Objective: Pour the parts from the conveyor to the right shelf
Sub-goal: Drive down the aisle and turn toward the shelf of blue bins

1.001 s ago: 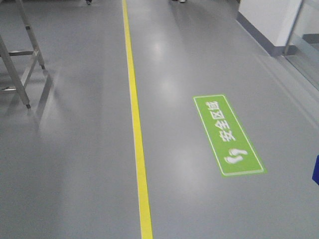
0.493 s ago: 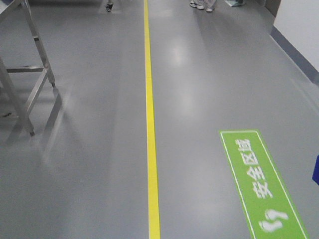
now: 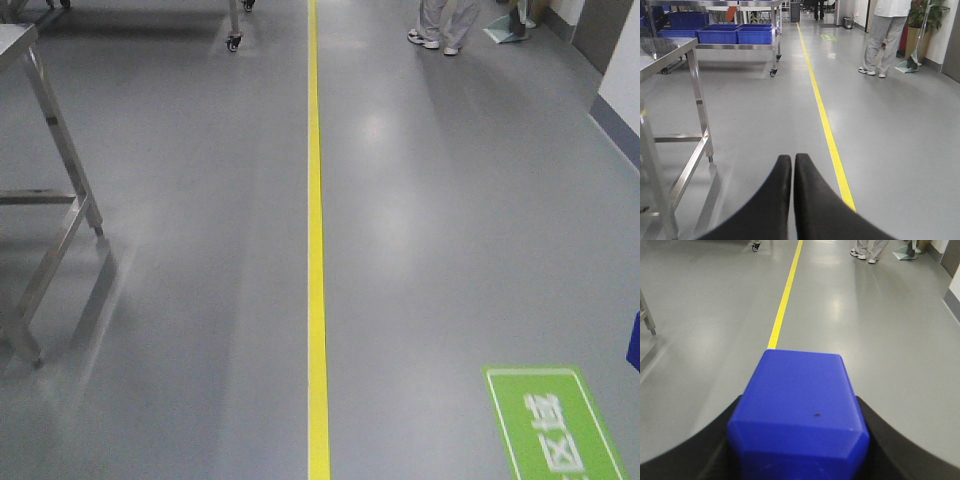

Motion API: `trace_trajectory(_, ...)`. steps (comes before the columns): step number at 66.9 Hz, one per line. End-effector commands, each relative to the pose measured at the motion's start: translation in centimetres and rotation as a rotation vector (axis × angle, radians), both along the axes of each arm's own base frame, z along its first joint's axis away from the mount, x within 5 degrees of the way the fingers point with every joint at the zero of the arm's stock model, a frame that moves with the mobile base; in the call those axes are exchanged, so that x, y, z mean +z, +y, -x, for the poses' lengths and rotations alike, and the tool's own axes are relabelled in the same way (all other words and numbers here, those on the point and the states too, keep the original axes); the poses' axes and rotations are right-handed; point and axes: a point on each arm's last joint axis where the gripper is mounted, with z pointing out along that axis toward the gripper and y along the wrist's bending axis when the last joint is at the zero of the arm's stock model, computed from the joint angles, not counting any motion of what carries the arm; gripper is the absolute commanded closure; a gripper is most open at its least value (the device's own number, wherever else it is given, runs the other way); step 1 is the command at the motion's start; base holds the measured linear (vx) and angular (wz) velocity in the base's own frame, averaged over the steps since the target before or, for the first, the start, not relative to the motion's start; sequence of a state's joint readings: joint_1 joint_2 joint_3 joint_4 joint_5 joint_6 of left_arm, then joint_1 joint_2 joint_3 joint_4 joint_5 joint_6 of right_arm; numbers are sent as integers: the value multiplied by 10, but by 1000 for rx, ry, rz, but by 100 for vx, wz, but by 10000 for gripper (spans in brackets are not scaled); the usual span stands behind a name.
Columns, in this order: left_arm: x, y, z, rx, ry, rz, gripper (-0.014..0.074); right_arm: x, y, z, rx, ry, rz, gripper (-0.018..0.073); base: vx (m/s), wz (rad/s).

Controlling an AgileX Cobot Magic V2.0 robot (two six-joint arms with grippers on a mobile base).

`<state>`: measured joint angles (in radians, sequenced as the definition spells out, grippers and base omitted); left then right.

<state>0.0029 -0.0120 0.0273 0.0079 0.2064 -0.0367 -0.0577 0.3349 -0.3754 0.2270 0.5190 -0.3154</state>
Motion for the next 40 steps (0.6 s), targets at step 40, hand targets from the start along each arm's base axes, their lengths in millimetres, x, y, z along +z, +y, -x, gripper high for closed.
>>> trace_trajectory(40, 14, 0, 1, -6, -110, 16, 603, 15, -2, -3, -17, -93, 2, 564, 83, 5)
